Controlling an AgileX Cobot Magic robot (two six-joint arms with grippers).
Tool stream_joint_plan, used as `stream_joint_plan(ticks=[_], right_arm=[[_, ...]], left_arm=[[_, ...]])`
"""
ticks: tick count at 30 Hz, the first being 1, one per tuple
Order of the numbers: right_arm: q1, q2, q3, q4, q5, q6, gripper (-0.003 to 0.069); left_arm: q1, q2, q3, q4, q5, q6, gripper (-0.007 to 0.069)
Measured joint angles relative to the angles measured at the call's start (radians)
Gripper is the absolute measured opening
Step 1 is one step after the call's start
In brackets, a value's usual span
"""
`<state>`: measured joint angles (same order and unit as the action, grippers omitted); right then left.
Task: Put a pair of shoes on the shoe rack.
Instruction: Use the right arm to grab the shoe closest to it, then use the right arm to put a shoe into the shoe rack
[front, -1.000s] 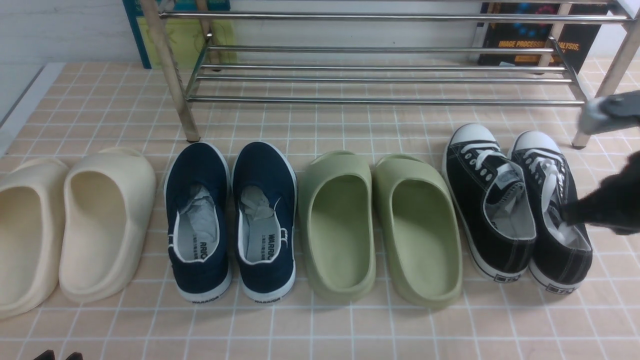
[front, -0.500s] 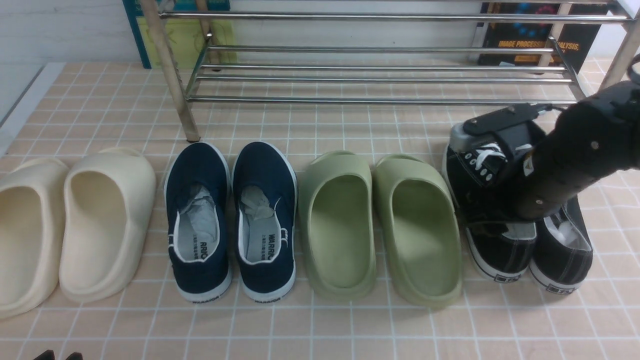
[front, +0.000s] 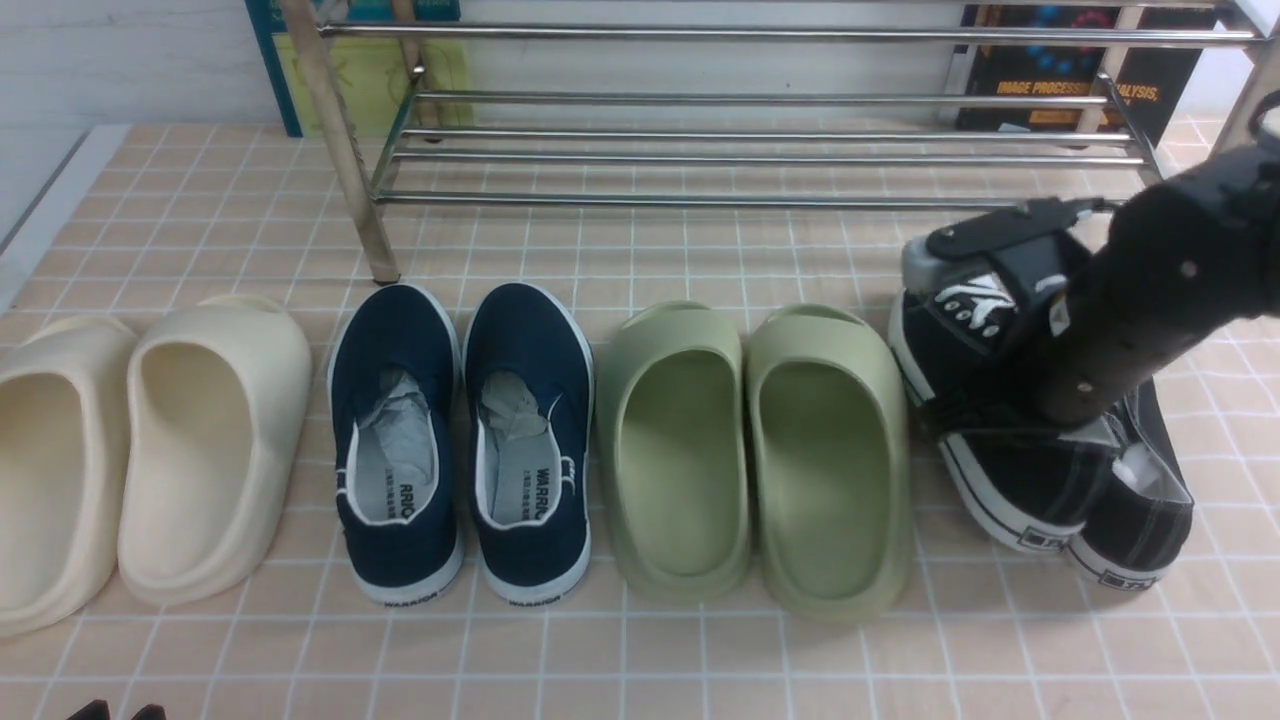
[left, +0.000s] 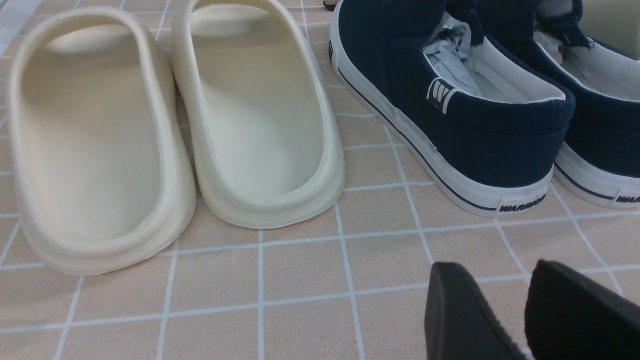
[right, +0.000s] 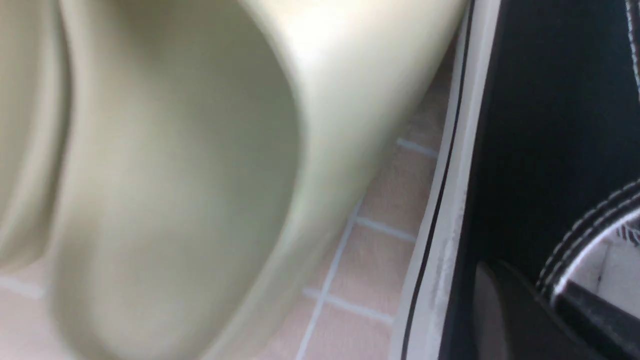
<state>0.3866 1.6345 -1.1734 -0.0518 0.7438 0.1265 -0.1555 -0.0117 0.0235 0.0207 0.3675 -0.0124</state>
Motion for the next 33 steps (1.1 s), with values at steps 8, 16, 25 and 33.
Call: stream_joint_plan(ticks=[8, 16, 25, 33], right_arm=[[0.001, -0.076, -0.113, -0.024, 0.026, -0.089, -0.0006], [0.001, 0.066, -0.170, -0.236, -0.101, -0.036, -0.0004], [-0.008, 0.287, -0.442, -0.403, -0.108, 0.064, -0.0004], [-0.062, 0.449, -0.636, -0.368, -0.101, 0.066, -0.0003]], left_arm=[[0.000, 0.000, 0.000, 0.000, 0.000, 0.000, 0.0239], [0.000, 0.000, 0.000, 0.000, 0.000, 0.000, 0.0239], [0.000, 0.000, 0.000, 0.000, 0.000, -0.001, 0.0239], [0.000, 0.000, 0.000, 0.000, 0.000, -0.001, 0.0239]])
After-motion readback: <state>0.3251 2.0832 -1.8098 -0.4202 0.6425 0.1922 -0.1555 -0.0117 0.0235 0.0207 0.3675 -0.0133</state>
